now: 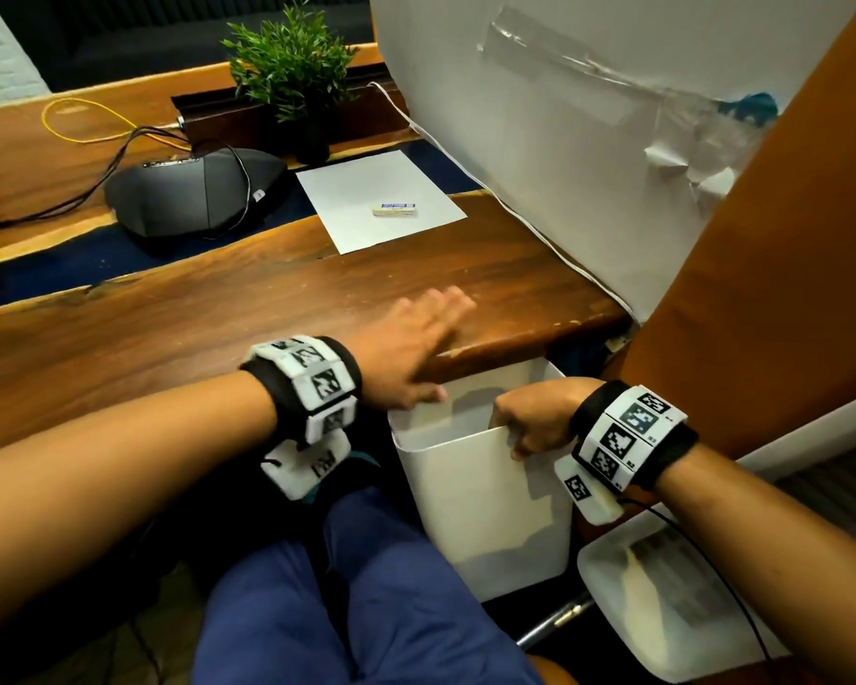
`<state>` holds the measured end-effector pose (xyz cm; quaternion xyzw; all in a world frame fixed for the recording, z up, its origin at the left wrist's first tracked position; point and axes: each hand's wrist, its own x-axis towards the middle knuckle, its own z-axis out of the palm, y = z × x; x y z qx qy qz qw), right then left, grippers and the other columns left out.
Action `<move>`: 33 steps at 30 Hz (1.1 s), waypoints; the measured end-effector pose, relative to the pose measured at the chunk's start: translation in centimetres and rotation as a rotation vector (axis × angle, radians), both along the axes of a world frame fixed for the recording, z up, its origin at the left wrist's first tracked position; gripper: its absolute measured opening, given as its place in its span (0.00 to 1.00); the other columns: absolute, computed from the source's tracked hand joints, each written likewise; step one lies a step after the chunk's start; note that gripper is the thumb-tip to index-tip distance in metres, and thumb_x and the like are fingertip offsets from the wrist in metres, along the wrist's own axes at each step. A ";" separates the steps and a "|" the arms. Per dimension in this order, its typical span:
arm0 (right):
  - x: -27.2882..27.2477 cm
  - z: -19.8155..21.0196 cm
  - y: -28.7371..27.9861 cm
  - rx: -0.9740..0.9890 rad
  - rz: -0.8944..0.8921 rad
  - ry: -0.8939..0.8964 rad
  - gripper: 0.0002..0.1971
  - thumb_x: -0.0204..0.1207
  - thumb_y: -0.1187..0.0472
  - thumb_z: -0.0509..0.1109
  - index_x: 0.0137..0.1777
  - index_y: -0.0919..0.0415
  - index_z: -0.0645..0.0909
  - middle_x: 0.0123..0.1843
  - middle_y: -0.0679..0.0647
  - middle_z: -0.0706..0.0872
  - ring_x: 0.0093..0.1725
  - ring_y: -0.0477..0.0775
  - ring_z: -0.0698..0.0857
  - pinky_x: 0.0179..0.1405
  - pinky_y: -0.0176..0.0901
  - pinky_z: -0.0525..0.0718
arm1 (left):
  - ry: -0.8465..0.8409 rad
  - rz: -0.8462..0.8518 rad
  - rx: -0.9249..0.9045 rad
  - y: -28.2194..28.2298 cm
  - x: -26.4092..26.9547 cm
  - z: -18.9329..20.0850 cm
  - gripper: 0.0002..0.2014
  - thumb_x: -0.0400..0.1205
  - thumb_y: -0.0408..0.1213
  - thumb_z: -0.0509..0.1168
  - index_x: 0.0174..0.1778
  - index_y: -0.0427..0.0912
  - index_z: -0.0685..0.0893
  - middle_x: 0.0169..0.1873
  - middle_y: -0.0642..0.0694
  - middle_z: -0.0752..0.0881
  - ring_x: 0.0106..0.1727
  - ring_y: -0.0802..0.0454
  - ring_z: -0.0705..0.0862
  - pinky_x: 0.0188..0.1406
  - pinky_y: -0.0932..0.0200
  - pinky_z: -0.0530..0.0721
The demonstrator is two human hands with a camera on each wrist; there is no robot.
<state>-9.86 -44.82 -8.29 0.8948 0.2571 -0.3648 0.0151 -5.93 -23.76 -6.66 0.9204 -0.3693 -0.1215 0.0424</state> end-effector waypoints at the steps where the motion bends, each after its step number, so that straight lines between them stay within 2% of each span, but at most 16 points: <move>1: 0.0 -0.2 -0.1 0.003 -0.012 0.006 0.16 0.79 0.62 0.72 0.67 0.52 0.86 0.58 0.50 0.89 0.57 0.53 0.85 0.60 0.51 0.84 | -0.037 0.144 0.084 1.4 0.7 0.4 0.52 0.81 0.62 0.63 0.86 0.46 0.34 0.86 0.42 0.33 0.86 0.42 0.35 0.84 0.41 0.37; 3: 0.0 -0.8 -0.1 0.011 -0.018 0.010 0.16 0.79 0.62 0.73 0.65 0.52 0.86 0.58 0.51 0.90 0.58 0.55 0.86 0.63 0.55 0.84 | 0.011 0.408 0.240 4.1 1.4 0.4 0.54 0.78 0.72 0.56 0.86 0.44 0.33 0.86 0.40 0.33 0.86 0.39 0.35 0.84 0.38 0.39; 4: 0.1 -1.2 0.0 0.015 -0.028 0.016 0.16 0.79 0.63 0.72 0.66 0.52 0.87 0.58 0.51 0.90 0.58 0.55 0.86 0.63 0.54 0.84 | 0.068 0.461 0.286 5.0 1.3 0.0 0.56 0.76 0.75 0.54 0.86 0.43 0.33 0.86 0.41 0.33 0.86 0.38 0.35 0.84 0.36 0.40; 5: 0.0 -1.6 0.2 0.018 -0.042 0.030 0.16 0.79 0.63 0.72 0.66 0.53 0.86 0.59 0.51 0.89 0.59 0.55 0.86 0.62 0.52 0.84 | 0.109 0.442 0.309 5.6 0.7 -0.7 0.58 0.74 0.76 0.54 0.86 0.42 0.32 0.85 0.42 0.31 0.86 0.38 0.34 0.84 0.35 0.41; 8: -0.1 -3.1 1.1 0.011 -0.040 0.049 0.15 0.80 0.66 0.71 0.65 0.57 0.86 0.59 0.53 0.89 0.58 0.56 0.86 0.56 0.47 0.81 | 0.099 0.132 0.264 4.0 -1.6 -1.9 0.59 0.75 0.73 0.59 0.86 0.41 0.31 0.85 0.43 0.30 0.85 0.40 0.32 0.84 0.34 0.40; 10: -0.3 -4.2 1.7 0.007 -0.022 0.040 0.15 0.80 0.66 0.69 0.65 0.57 0.86 0.59 0.55 0.88 0.55 0.54 0.84 0.54 0.46 0.80 | 0.146 -0.036 0.177 1.4 -2.7 -1.5 0.55 0.79 0.68 0.61 0.86 0.43 0.34 0.85 0.43 0.32 0.86 0.43 0.33 0.84 0.39 0.37; 12: -0.8 -5.0 1.9 0.002 -0.036 0.004 0.16 0.81 0.64 0.67 0.67 0.57 0.83 0.63 0.55 0.86 0.59 0.56 0.83 0.55 0.46 0.80 | 0.192 -0.123 0.118 -1.1 -3.2 -1.0 0.50 0.83 0.61 0.62 0.87 0.45 0.36 0.86 0.43 0.35 0.87 0.45 0.36 0.85 0.43 0.37; 13: -0.9 -5.4 2.0 0.005 -0.042 -0.008 0.15 0.81 0.64 0.65 0.67 0.57 0.83 0.64 0.56 0.86 0.61 0.59 0.84 0.56 0.47 0.80 | 0.194 -0.113 0.093 -1.6 -3.4 -0.9 0.49 0.84 0.58 0.63 0.87 0.45 0.36 0.86 0.43 0.35 0.87 0.45 0.37 0.85 0.44 0.38; 15: -1.4 -6.1 1.7 0.027 -0.040 -0.011 0.15 0.80 0.65 0.64 0.64 0.59 0.85 0.61 0.58 0.87 0.60 0.61 0.85 0.51 0.45 0.80 | 0.134 -0.011 0.107 -1.4 -3.5 -0.8 0.49 0.84 0.56 0.64 0.87 0.44 0.36 0.86 0.42 0.34 0.87 0.44 0.37 0.85 0.42 0.39; 17: -1.8 -6.7 1.1 0.037 -0.022 -0.027 0.15 0.79 0.67 0.64 0.60 0.59 0.87 0.57 0.59 0.89 0.57 0.62 0.85 0.43 0.44 0.76 | 0.060 0.136 0.192 0.2 -3.3 -0.7 0.49 0.83 0.55 0.65 0.87 0.43 0.37 0.86 0.39 0.35 0.87 0.40 0.38 0.85 0.40 0.41; 19: -2.0 -7.7 0.4 0.046 -0.047 -0.030 0.14 0.79 0.67 0.65 0.59 0.57 0.88 0.55 0.60 0.89 0.55 0.63 0.86 0.41 0.43 0.72 | 0.047 0.253 0.272 2.3 -3.3 -0.3 0.49 0.83 0.53 0.66 0.87 0.43 0.38 0.86 0.36 0.40 0.87 0.37 0.43 0.85 0.39 0.46; 21: -2.3 -9.4 0.2 0.038 -0.075 -0.028 0.15 0.79 0.66 0.66 0.60 0.55 0.88 0.55 0.59 0.88 0.56 0.63 0.86 0.43 0.46 0.75 | 0.029 0.310 0.320 4.1 -3.7 0.3 0.47 0.83 0.51 0.66 0.88 0.44 0.40 0.86 0.34 0.45 0.86 0.35 0.51 0.84 0.41 0.54; 23: -2.7 -11.8 0.4 0.032 -0.101 -0.027 0.16 0.79 0.66 0.66 0.63 0.53 0.86 0.59 0.58 0.87 0.60 0.63 0.85 0.51 0.49 0.80 | 0.015 0.337 0.340 5.4 -4.1 0.6 0.46 0.83 0.49 0.66 0.88 0.45 0.41 0.86 0.35 0.49 0.85 0.36 0.56 0.81 0.44 0.63; 27: -3.5 -17.7 1.5 0.005 -0.197 -0.025 0.21 0.82 0.65 0.66 0.75 0.53 0.77 0.69 0.59 0.81 0.67 0.64 0.81 0.65 0.51 0.77 | -0.075 0.310 0.407 6.1 -4.2 0.4 0.45 0.84 0.51 0.64 0.88 0.47 0.41 0.86 0.36 0.51 0.83 0.37 0.62 0.70 0.42 0.77; 30: -3.8 -22.5 2.4 -0.007 -0.304 -0.013 0.21 0.83 0.64 0.64 0.75 0.55 0.77 0.69 0.60 0.80 0.68 0.65 0.81 0.67 0.52 0.77 | -0.108 0.310 0.407 6.3 -3.9 -0.3 0.45 0.82 0.52 0.64 0.88 0.48 0.41 0.86 0.37 0.52 0.83 0.36 0.63 0.66 0.40 0.80; 33: -4.3 -26.7 3.0 0.022 -0.409 -0.016 0.22 0.81 0.67 0.63 0.75 0.53 0.78 0.70 0.61 0.81 0.69 0.66 0.80 0.66 0.53 0.78 | -0.138 0.307 0.407 7.1 -3.8 -1.0 0.47 0.77 0.51 0.69 0.88 0.49 0.49 0.85 0.37 0.59 0.80 0.35 0.70 0.55 0.37 0.85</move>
